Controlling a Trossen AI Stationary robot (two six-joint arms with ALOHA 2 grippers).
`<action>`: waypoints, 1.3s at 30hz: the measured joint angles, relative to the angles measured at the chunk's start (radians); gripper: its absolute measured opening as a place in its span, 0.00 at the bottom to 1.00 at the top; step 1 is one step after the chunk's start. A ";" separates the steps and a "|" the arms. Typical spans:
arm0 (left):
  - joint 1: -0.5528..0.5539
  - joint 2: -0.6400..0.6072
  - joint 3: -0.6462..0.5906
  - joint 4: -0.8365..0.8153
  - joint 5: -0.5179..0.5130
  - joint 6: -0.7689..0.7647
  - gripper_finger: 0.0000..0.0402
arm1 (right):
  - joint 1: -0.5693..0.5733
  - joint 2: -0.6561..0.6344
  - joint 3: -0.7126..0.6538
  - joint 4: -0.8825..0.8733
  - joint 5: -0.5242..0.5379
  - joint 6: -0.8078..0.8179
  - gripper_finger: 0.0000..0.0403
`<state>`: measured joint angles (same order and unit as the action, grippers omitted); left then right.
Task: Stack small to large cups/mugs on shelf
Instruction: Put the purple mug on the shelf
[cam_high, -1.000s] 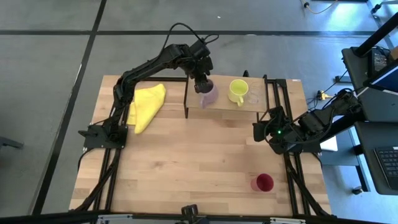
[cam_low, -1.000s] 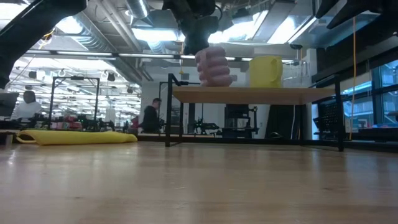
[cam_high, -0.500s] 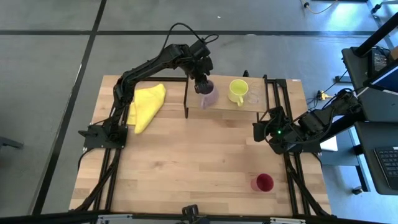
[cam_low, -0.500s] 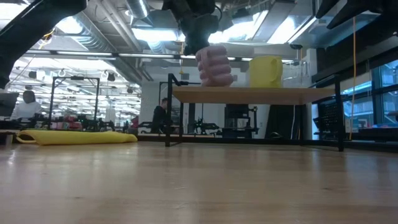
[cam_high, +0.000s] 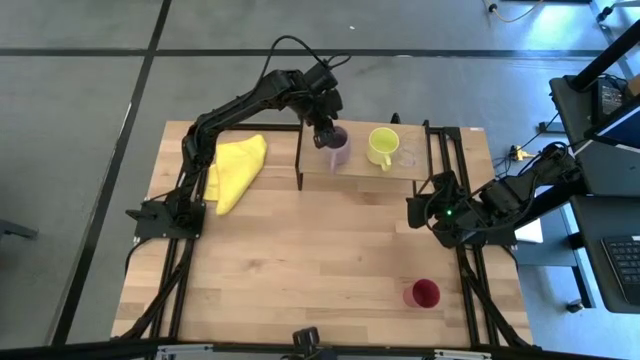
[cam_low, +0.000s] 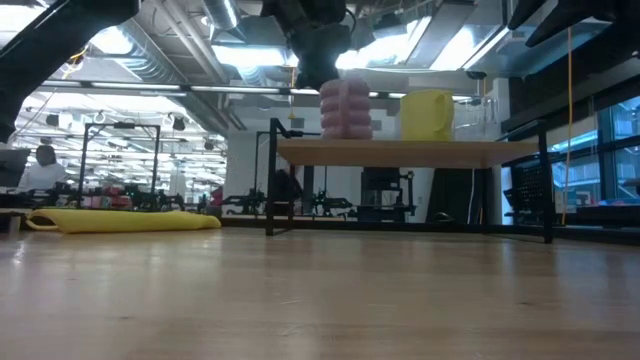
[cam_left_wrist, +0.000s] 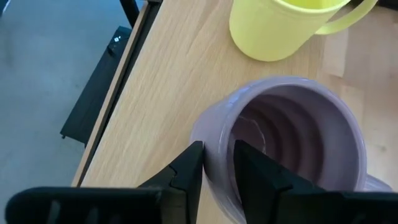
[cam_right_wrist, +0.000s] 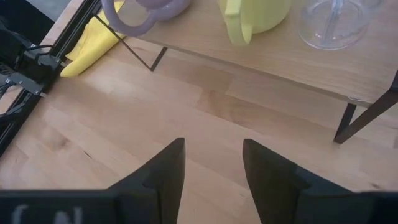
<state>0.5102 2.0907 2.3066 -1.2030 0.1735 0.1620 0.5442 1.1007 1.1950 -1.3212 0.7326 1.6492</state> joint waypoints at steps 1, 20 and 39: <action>0.000 0.000 0.000 0.004 -0.003 0.001 0.21 | 0.000 0.000 0.000 0.000 0.000 -0.002 0.40; 0.031 0.000 0.000 0.025 -0.083 0.013 0.22 | 0.000 0.000 0.000 -0.007 -0.009 -0.008 0.40; 0.024 -0.018 0.000 0.012 -0.029 0.005 0.22 | 0.000 0.000 0.000 -0.065 -0.029 -0.008 0.40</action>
<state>0.5346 2.0725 2.3066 -1.1911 0.1448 0.1667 0.5443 1.1004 1.1950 -1.3860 0.7036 1.6413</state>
